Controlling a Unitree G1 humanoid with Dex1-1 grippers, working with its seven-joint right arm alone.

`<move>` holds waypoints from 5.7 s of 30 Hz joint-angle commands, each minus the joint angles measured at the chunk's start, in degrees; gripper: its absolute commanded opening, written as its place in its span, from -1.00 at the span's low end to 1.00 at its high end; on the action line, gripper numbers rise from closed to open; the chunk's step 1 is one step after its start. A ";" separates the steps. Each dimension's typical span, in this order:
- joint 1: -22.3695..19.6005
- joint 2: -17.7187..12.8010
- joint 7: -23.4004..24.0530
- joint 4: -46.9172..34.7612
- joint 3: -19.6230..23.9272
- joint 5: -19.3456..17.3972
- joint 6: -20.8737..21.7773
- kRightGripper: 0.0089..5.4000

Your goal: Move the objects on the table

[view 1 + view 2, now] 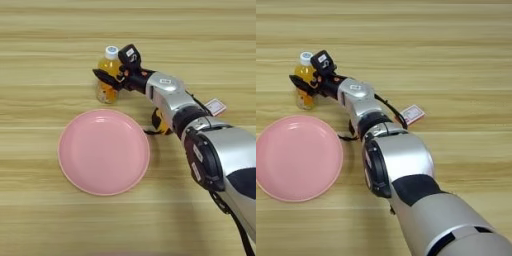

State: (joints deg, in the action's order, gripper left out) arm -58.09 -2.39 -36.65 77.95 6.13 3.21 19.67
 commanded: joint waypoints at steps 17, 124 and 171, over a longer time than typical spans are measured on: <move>-7.46 -1.01 1.15 -3.86 -0.54 -0.30 2.88 0.98; 13.64 -28.67 -33.14 -24.58 -13.06 0.57 -3.45 0.98; 8.53 -23.86 -33.89 -31.63 -11.30 -0.43 -3.07 0.69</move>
State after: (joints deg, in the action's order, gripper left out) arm -44.36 -24.93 -71.19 53.43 -6.54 5.45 17.51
